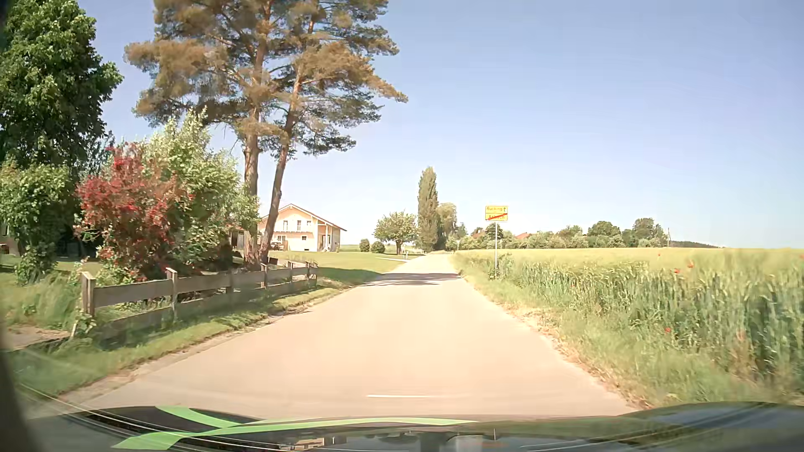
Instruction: Follow the waypoints while adhering to traffic rules and regulations
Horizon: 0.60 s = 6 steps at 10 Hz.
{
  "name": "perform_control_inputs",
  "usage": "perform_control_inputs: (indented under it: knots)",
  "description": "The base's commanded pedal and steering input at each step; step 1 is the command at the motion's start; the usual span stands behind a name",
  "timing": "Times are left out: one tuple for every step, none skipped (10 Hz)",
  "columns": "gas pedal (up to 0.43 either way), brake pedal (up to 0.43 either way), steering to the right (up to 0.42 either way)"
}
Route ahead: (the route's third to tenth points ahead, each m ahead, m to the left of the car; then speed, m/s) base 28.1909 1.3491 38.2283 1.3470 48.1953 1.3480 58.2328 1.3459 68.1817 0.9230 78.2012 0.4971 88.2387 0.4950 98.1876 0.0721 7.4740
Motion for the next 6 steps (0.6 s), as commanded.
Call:
perform_control_inputs:
  knots:
    - [0.189,0.000,-0.004]
    - [0.189,0.000,-0.004]
    - [0.189,0.000,-0.005]
    - [0.189,0.000,-0.005]
    - [0.189,0.000,-0.005]
    - [0.189,0.000,-0.005]
